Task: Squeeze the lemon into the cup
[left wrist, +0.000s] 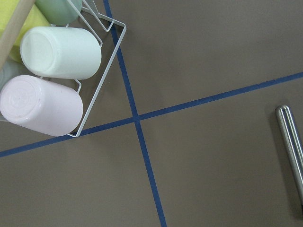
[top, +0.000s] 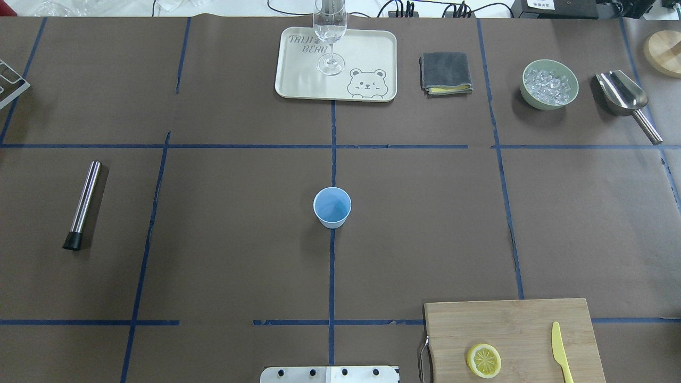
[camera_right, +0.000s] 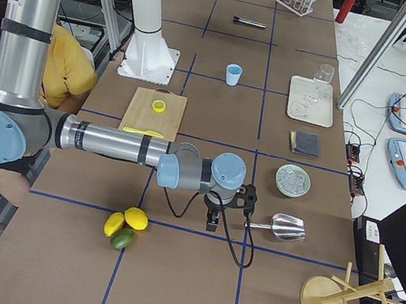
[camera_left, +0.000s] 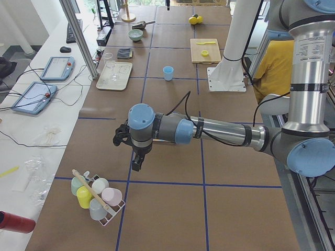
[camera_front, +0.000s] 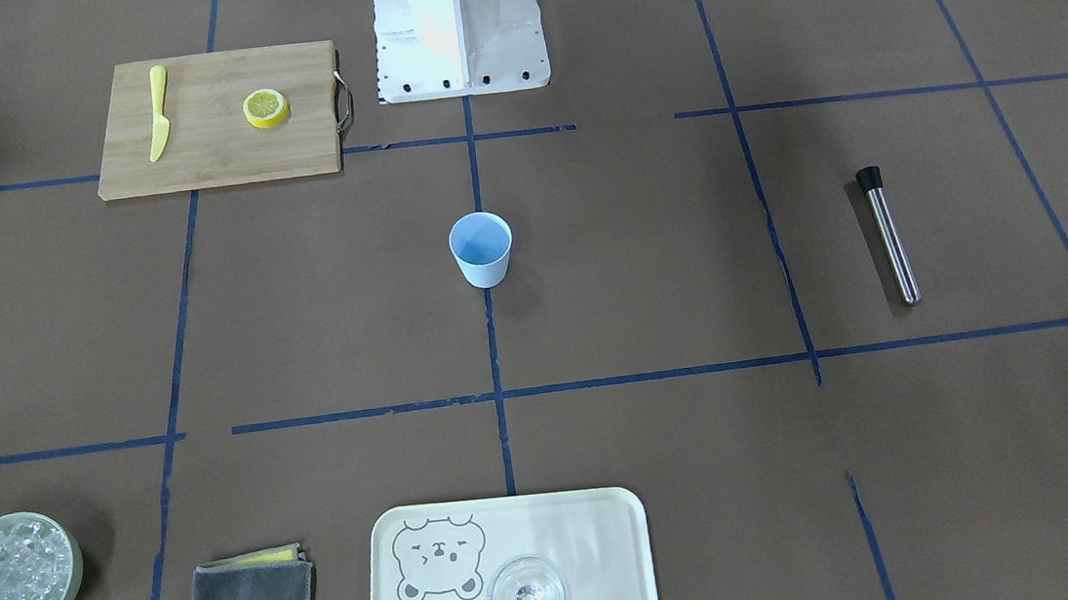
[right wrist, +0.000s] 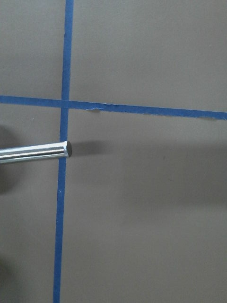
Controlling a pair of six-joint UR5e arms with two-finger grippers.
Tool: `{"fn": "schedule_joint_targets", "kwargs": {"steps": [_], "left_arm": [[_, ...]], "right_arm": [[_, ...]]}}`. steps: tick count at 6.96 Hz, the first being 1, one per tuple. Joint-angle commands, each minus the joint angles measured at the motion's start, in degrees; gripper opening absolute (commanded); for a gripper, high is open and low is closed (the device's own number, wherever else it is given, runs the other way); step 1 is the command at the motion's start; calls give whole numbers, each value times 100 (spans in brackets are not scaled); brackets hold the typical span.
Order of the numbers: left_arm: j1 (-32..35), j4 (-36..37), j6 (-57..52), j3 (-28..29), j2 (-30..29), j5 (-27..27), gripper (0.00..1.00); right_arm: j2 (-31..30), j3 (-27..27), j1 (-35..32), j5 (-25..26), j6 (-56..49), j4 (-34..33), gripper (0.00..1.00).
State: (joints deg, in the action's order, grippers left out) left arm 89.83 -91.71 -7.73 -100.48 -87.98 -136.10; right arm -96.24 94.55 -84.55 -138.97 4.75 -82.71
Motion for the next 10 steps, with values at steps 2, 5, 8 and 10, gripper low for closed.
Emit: {"fn": "schedule_joint_targets", "kwargs": {"steps": [2, 5, 8, 10], "left_arm": [[-18, -66, -18, -77, -18, 4, 100], [-26, -101, -18, -52, -9, -4, 100], [-18, -180, -44, -60, 35, -4, 100], [-18, -180, -44, -43, 35, -4, 100]], "right_arm": [[0, 2, 0, -16, 0, 0, 100], [0, 115, 78, -16, 9, 87, 100], [-219, 921, 1024, -42, 2036, 1128, 100], [-501, 1772, 2138, 142, 4092, 1670, 100]]}}
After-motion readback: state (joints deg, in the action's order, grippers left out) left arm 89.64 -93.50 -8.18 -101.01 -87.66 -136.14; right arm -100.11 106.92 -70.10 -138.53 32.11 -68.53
